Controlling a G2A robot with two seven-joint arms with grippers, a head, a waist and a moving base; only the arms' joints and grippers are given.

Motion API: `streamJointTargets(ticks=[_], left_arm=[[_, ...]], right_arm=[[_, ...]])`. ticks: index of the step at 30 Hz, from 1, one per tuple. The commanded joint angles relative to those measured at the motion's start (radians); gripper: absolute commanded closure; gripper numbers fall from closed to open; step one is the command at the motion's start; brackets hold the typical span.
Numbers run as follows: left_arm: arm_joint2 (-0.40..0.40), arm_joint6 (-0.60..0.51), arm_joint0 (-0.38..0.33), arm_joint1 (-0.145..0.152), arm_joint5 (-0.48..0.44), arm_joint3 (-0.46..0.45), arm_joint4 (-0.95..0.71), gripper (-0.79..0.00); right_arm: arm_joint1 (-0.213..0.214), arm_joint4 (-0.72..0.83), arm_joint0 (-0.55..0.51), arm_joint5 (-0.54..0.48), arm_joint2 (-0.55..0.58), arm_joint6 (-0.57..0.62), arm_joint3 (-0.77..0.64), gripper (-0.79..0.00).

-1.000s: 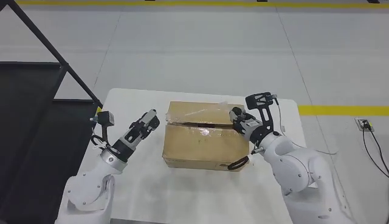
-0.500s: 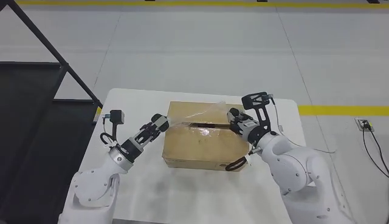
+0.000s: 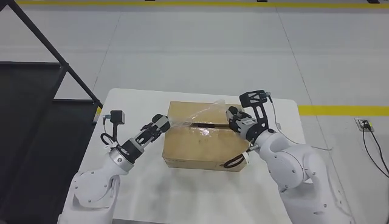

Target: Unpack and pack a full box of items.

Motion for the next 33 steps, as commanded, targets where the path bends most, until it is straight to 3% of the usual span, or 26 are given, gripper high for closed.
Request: streamJointTargets(ticks=[1,8,10,11,22,33], left_arm=[[0.006,0.003,-0.004,0.002,0.001,0.002,0.001,-0.182],[0.032,0.004,-0.021,0.010,0.002,0.020,0.031,-0.148],[0.038,0.005,-0.025,0.012,0.002,0.025,0.037,-0.025],[0.039,0.006,-0.028,0.013,0.001,0.028,0.037,0.000],[0.021,0.037,-0.045,0.025,0.001,0.061,0.007,0.000],[-0.009,0.039,-0.040,0.042,0.023,0.071,0.008,0.000]], right_arm=[[0.000,-0.001,0.001,0.001,0.000,0.000,0.001,0.000],[0.002,-0.003,0.003,-0.005,-0.002,0.000,0.003,0.000],[0.003,-0.002,0.004,-0.015,-0.004,-0.002,0.003,0.000],[0.003,-0.001,0.003,-0.018,-0.003,-0.005,0.003,0.000],[0.010,-0.001,-0.006,-0.034,0.022,-0.016,0.010,0.000],[0.027,-0.015,-0.030,-0.160,0.041,0.058,-0.002,0.000]])
